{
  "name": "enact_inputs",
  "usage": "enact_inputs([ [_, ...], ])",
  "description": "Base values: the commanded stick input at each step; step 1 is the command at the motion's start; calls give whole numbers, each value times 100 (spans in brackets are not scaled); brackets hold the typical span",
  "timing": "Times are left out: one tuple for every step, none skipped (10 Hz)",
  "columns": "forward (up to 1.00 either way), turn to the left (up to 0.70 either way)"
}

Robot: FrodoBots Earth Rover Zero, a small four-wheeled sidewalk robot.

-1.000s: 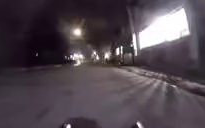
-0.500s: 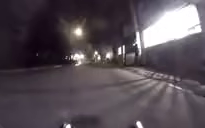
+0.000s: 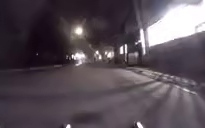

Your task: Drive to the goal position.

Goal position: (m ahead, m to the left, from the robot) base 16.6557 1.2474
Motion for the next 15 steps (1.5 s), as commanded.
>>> enact_inputs([
  [100, -27],
  [100, 0],
  [100, 0],
  [100, 0],
  [100, 0],
  [100, 0],
  [100, 0],
  [100, 0],
  [100, 0],
  [100, 0],
  [100, 0],
  [100, 0],
  [100, 0],
  [100, 0],
  [100, 0],
])
